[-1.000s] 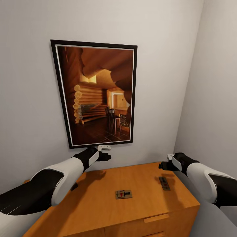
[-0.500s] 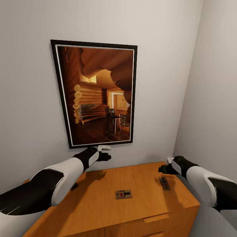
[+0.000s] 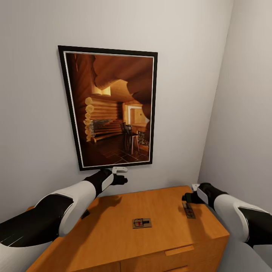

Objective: Take the four mousetraps from the cabinet in the bathroom and place them on the bathroom floor. Make sure all four end up on the same floor surface, and ensure that at least two of them are either under or directly next to the same bathroom sink.

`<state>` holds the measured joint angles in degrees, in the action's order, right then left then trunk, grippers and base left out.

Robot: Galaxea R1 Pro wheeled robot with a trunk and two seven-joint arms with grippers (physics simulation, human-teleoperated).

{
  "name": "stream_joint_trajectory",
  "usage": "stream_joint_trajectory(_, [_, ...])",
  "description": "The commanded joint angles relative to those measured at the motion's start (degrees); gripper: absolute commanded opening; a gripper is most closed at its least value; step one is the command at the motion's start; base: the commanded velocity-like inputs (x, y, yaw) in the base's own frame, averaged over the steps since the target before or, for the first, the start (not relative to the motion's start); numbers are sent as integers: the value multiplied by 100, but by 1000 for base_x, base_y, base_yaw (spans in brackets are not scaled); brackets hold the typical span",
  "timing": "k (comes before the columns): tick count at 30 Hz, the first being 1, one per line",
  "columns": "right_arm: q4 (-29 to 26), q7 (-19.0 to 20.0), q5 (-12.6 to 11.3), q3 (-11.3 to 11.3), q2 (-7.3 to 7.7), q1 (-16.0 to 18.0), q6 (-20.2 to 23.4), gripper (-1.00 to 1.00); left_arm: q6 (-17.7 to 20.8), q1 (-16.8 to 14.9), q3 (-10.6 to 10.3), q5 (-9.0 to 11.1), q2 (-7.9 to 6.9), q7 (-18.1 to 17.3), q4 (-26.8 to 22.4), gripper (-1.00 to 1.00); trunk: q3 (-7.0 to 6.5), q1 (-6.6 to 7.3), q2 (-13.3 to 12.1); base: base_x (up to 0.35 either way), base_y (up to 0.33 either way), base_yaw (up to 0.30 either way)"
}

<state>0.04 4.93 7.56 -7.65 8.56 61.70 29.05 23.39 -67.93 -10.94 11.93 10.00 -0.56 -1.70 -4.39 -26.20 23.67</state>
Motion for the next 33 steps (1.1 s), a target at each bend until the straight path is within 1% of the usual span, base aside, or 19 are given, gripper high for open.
stream_joint_trajectory(1, [-1,25,61,-43,1,-18,11,100,25,-1,-49,48,0,-6,-5,100,3,-2,5,0,0,0])
stream_joint_trajectory(22, [2,25,52,-56,22,-144,-113,100,25,-1,-49,48,0,-6,-5,100,3,-2,5,0,0,0])
stream_joint_trajectory(33, [4,25,45,-60,20,-245,-272,100,25,-1,-49,47,0,-6,-5,100,3,-2,5,0,0,0])
